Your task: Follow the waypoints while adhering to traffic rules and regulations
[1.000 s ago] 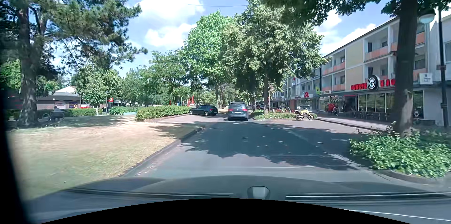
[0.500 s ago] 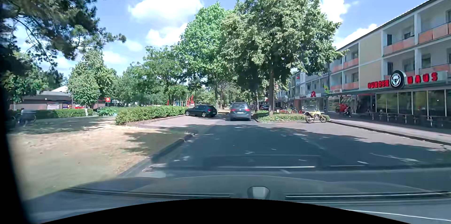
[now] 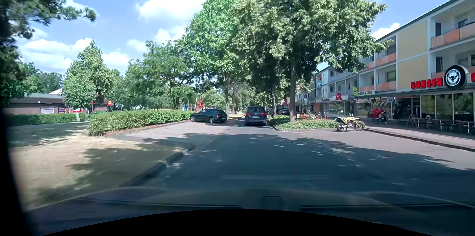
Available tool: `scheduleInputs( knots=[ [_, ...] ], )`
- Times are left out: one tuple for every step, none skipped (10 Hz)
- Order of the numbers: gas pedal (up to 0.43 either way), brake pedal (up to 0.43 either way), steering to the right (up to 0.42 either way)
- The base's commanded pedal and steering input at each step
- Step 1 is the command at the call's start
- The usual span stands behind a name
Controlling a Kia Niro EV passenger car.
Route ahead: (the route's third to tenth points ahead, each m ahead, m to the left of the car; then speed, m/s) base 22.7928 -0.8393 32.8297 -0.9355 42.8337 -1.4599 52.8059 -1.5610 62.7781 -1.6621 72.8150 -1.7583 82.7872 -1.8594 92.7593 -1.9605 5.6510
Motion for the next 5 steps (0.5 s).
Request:
scheduleInputs(
  knots=[
    [0.11,0.006,-0.004],
    [0.11,0.006,-0.004],
    [0.118,0.006,-0.004],
    [0.118,0.006,-0.004],
    [0.118,0.006,-0.003]
  ],
)
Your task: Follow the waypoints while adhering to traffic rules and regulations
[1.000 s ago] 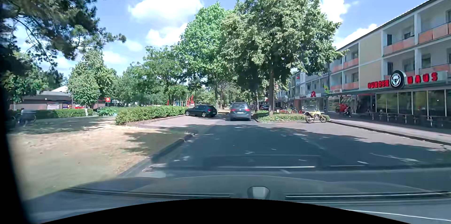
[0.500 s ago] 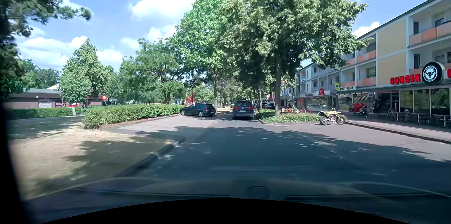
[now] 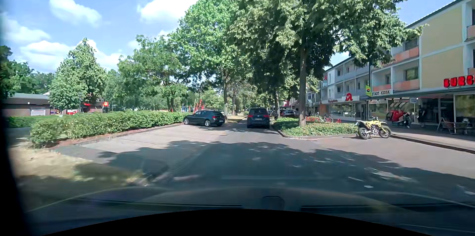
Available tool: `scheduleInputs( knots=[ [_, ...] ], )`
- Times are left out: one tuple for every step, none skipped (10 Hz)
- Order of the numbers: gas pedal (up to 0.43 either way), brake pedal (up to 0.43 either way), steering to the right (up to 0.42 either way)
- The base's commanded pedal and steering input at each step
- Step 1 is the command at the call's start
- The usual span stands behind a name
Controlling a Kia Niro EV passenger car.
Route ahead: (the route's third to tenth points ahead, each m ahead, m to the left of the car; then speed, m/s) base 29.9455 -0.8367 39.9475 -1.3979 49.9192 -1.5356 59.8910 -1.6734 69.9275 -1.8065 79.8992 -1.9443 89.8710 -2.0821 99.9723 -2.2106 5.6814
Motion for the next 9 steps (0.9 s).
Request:
scheduleInputs(
  knots=[
    [0.118,0.006,-0.002],
    [0.118,0.006,-0.001],
    [0.118,0.006,0.0],
    [0.11,0.006,0.001],
    [0.11,0.006,0.001],
    [0.11,0.006,0.001],
    [0.098,0.006,0.002],
    [0.098,0.006,0.001],
    [0.098,0.006,0.001]
  ],
)
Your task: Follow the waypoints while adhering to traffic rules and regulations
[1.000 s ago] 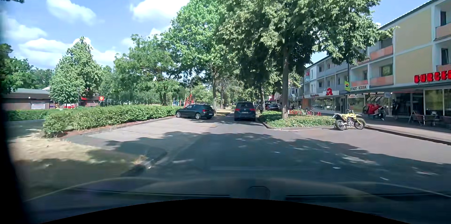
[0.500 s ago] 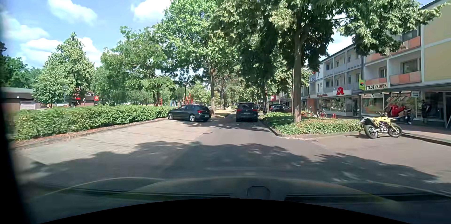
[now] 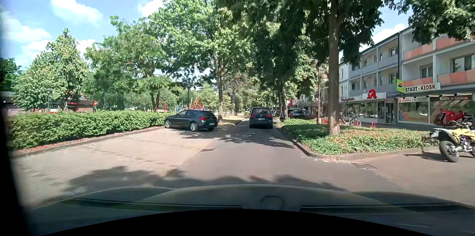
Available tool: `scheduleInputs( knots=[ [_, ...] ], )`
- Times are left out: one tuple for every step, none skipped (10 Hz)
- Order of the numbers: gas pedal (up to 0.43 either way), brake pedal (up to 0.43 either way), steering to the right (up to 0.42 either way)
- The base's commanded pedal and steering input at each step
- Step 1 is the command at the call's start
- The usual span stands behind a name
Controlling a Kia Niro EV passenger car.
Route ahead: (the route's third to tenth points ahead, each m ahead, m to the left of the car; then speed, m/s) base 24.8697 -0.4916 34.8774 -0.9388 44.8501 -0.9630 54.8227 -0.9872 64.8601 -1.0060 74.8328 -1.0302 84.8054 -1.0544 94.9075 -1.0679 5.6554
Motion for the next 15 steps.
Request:
scheduleInputs(
  knots=[
    [0.098,0.006,0.001],
    [0.098,0.006,0.001],
    [0.098,0.006,0.002],
    [0.087,0.006,0.001],
    [0.079,0.006,0.002],
    [0.079,0.006,0.002],
    [0.087,0.006,0.002],
    [0.098,0.006,0.002],
    [0.098,0.006,0.003],
    [0.11,0.006,0.004],
    [0.11,0.006,0.004],
    [0.11,0.006,0.006],
    [0.118,0.006,0.007],
    [0.13,0.006,0.007],
    [0.13,0.006,0.007]
  ],
)
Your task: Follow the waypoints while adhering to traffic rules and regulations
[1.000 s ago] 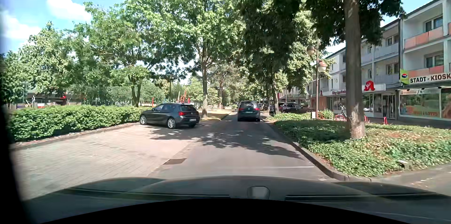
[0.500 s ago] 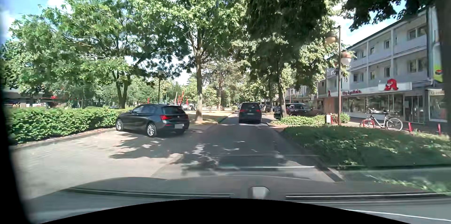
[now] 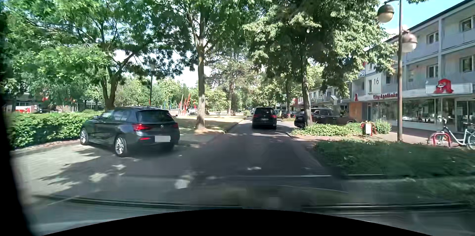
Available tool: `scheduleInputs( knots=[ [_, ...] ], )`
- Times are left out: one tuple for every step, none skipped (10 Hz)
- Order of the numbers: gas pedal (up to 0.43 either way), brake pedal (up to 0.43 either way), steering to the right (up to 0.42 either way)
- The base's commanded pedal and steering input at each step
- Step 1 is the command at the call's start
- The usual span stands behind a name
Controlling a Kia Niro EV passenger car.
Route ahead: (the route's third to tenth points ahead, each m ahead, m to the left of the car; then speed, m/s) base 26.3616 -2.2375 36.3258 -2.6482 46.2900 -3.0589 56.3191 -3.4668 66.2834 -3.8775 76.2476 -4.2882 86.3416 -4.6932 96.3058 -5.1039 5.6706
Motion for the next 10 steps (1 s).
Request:
scheduleInputs(
  knots=[
    [0.13,0.006,0.008],
    [0.13,0.006,0.011],
    [0.13,0.006,0.015],
    [0.13,0.006,0.015],
    [0.13,0.006,0.015],
    [0.13,0.006,0.012],
    [0.118,0.006,0.01],
    [0.098,0.006,0.01],
    [0.087,0.006,0.01],
    [0.079,0.006,0.01]
  ],
)
